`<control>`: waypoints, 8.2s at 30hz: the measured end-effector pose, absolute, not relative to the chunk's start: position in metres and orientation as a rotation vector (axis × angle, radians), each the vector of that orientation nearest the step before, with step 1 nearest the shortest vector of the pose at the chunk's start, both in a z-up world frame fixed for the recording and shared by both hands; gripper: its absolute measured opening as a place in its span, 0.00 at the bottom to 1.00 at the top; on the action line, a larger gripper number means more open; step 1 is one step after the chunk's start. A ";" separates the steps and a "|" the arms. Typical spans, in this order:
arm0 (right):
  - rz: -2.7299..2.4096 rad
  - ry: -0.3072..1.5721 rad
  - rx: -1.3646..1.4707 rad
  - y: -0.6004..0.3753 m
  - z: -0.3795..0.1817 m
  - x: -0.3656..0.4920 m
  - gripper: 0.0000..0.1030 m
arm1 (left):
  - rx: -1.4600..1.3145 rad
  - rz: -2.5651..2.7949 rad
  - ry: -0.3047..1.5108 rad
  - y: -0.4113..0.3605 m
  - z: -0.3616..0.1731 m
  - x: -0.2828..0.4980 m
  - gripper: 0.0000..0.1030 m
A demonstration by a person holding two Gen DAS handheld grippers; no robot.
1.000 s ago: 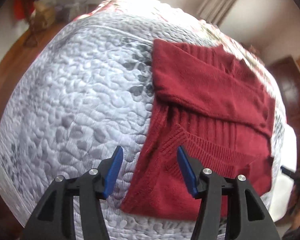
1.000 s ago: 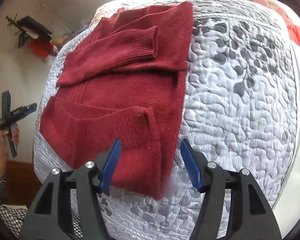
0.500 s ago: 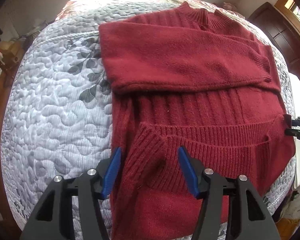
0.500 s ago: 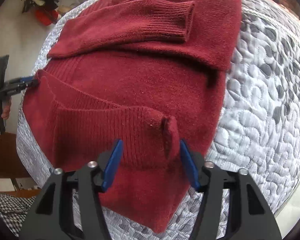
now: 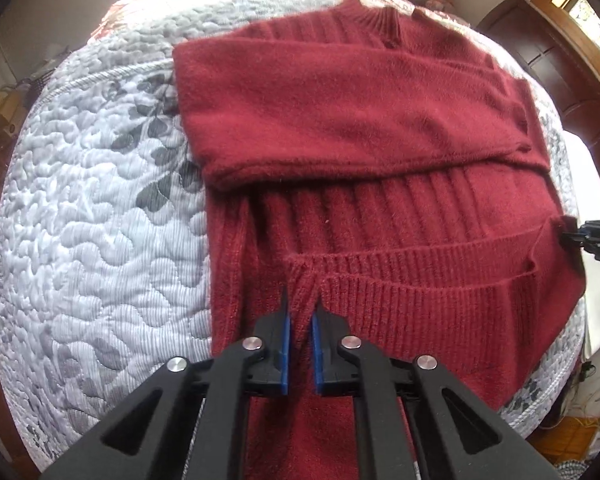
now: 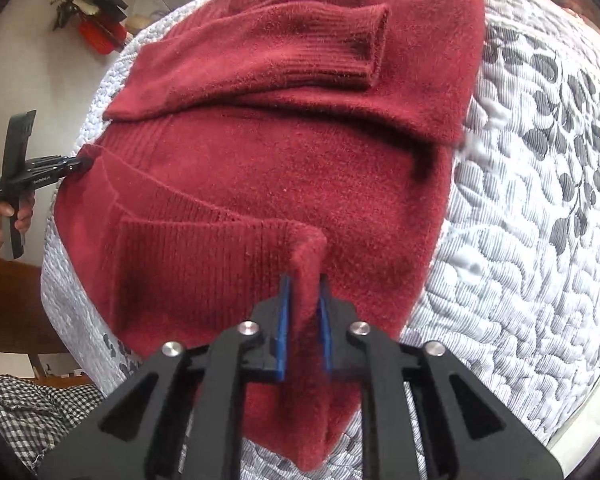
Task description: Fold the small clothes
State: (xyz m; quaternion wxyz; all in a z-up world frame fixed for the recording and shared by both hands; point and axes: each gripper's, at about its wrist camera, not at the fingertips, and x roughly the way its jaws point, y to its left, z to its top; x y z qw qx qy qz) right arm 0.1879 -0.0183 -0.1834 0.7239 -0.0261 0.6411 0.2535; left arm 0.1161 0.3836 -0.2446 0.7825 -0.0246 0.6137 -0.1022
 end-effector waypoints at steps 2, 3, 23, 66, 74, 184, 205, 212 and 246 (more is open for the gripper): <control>0.560 1.438 -0.048 -0.016 -0.189 0.189 0.27 | -0.049 -0.215 1.346 0.381 -0.251 0.119 0.15; 0.564 1.443 -0.047 -0.014 -0.191 0.189 0.26 | -0.057 -0.215 1.352 0.380 -0.253 0.121 0.15; 0.621 1.204 0.160 -0.047 -0.096 0.209 0.05 | -0.229 -0.197 1.069 0.400 -0.159 0.140 0.06; 0.406 1.218 0.168 -0.033 -0.121 0.347 0.36 | -0.076 -0.238 1.137 0.320 -0.195 0.307 0.41; 0.411 1.235 0.194 -0.035 -0.132 0.327 0.40 | -0.004 -0.245 1.225 0.264 -0.232 0.320 0.47; 0.261 1.407 0.152 -0.061 -0.183 0.281 0.49 | -0.190 0.053 1.206 0.320 -0.220 0.238 0.69; 0.252 1.427 0.236 -0.063 -0.198 0.281 0.19 | -0.184 0.018 1.236 0.327 -0.248 0.237 0.69; 0.230 1.428 0.233 -0.054 -0.206 0.286 0.20 | -0.171 -0.002 1.219 0.327 -0.248 0.233 0.69; 0.038 1.460 0.206 -0.008 -0.188 0.302 0.19 | -0.173 -0.096 1.223 0.336 -0.241 0.240 0.74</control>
